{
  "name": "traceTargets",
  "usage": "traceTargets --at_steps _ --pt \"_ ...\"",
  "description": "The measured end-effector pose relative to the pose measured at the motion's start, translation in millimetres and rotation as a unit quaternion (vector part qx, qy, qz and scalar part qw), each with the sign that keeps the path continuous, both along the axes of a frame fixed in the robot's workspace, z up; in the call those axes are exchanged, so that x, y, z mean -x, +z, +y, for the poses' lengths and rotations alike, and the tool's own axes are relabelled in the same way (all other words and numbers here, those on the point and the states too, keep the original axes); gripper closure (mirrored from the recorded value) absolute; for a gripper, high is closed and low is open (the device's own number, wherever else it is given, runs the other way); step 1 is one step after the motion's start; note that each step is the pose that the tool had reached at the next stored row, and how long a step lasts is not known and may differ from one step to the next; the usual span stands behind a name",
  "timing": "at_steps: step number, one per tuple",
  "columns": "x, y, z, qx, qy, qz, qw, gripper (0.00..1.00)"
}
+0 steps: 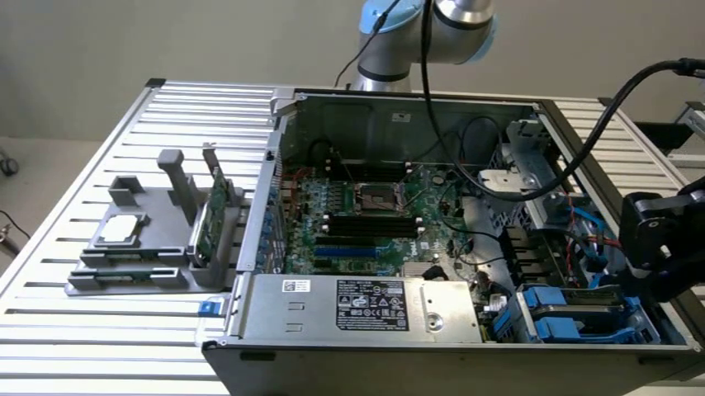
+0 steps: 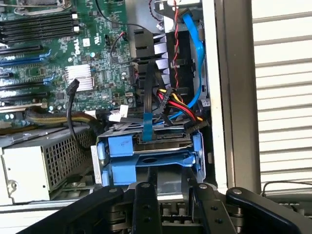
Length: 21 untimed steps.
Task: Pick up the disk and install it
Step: 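Insert the first disk wire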
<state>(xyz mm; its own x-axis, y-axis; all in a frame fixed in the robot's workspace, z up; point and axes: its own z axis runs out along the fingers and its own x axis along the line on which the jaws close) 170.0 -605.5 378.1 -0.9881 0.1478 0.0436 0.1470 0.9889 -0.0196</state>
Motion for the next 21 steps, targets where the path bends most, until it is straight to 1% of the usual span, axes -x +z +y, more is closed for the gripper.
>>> traceTargets --at_steps 3,6,9,11,14,16,19,21 --pt "0.0 -3.3 0.0 0.0001 -0.027 0.0000 0.9996 0.66" --pt "0.0 -6.8 0.0 0.0000 -0.055 0.0000 0.9985 0.66" --pt "0.0 -10.0 0.0 0.0001 -0.081 0.0000 0.9967 0.66" --pt "0.0 -12.4 0.0 0.0000 -0.100 0.0000 0.9950 0.66" --pt "0.0 -15.8 0.0 0.0000 -0.127 0.0000 0.9919 0.66" --pt "0.0 -18.0 0.0 0.0000 -0.145 0.0000 0.9895 0.66" --pt "-0.1 -20.5 0.0 0.0001 -0.172 0.0000 0.9851 0.66" --pt "-0.1 -21.8 0.0 0.0000 -0.189 0.0000 0.9819 0.66"
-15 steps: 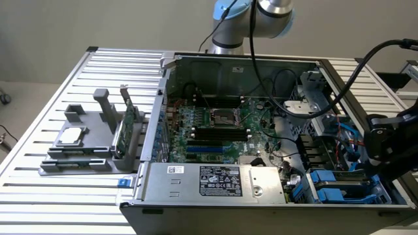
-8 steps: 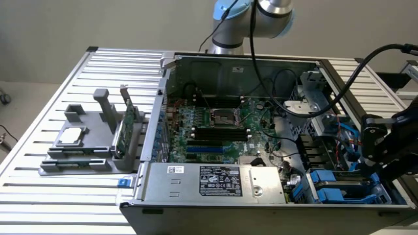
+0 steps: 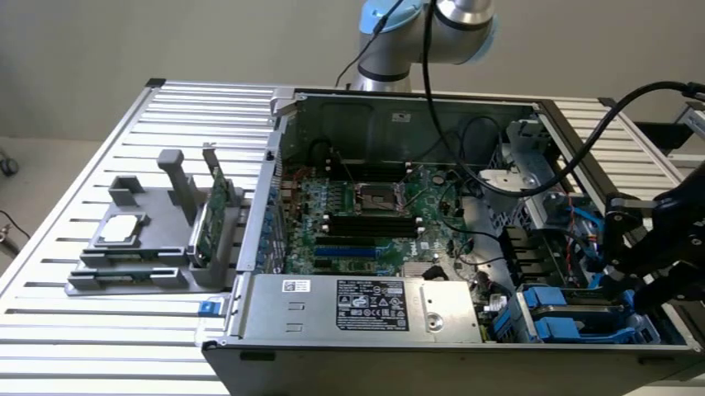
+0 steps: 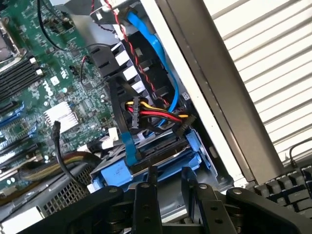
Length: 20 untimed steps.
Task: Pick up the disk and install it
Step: 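Insert the first disk wire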
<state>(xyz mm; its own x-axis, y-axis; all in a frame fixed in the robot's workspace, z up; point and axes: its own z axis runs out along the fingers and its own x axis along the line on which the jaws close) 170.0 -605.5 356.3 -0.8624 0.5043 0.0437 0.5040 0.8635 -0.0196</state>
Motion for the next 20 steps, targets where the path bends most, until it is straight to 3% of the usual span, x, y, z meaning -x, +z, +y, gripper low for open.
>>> traceTargets --at_steps 5,10,15,20 --pt "0.0 -1.5 0.0 -0.0007 -0.043 0.0000 0.9991 0.66" --pt "0.0 -1.6 0.0 -0.0039 -0.078 0.0001 0.9969 0.66" --pt "0.0 -1.6 0.0 -0.0097 -0.107 0.0001 0.9942 0.66" --pt "0.0 -1.6 0.0 -0.0174 -0.130 -0.0007 0.9913 0.66"
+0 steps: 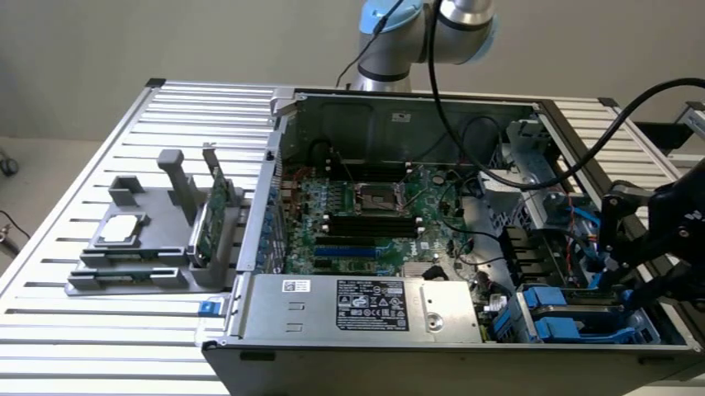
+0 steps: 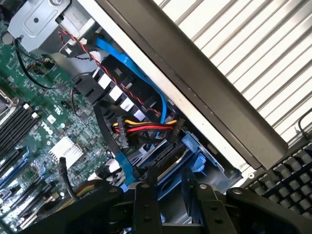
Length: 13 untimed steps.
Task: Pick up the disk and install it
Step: 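Insert the first disk wire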
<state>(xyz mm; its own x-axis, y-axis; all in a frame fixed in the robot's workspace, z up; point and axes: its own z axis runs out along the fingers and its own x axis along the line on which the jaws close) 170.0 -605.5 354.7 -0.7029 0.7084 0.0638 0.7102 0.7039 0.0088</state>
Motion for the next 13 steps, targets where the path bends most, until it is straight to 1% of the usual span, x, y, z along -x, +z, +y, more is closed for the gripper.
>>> traceTargets --at_steps 3,7,13 --pt "0.0 0.0 0.0 -0.0047 -0.012 -0.0010 0.9999 0.66" --pt "-0.1 0.0 0.0 -0.0117 -0.027 -0.0021 0.9996 0.66" --pt "-1.4 -0.3 0.0 -0.0201 -0.047 -0.0024 0.9987 0.66"
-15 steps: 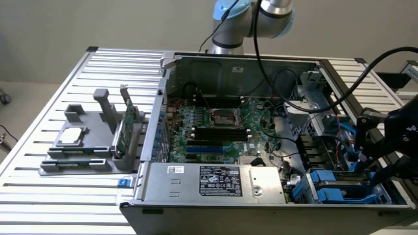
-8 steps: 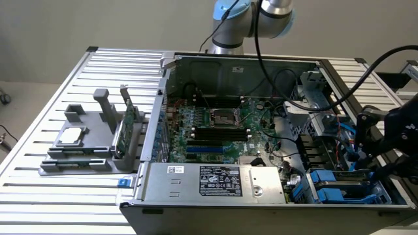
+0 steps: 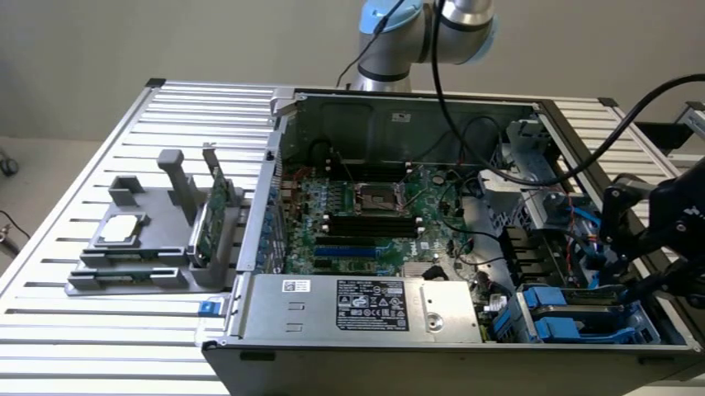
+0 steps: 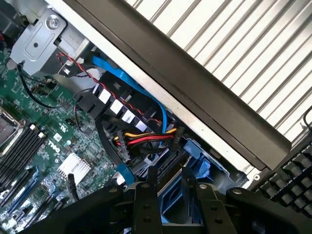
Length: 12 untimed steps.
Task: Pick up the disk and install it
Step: 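Insert the first disk wire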
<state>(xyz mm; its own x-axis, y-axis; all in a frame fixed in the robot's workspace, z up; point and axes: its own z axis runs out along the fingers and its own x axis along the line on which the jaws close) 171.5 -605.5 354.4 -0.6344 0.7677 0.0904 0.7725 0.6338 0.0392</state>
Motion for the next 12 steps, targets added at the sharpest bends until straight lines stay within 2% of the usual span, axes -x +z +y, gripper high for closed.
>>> traceTargets --at_steps 3,12 --pt "-1.4 -1.4 0.0 -0.0031 -0.010 0.0000 0.9999 0.66" --pt "-5.9 -8.8 0.0 -0.0074 -0.049 -0.0001 0.9988 0.66"
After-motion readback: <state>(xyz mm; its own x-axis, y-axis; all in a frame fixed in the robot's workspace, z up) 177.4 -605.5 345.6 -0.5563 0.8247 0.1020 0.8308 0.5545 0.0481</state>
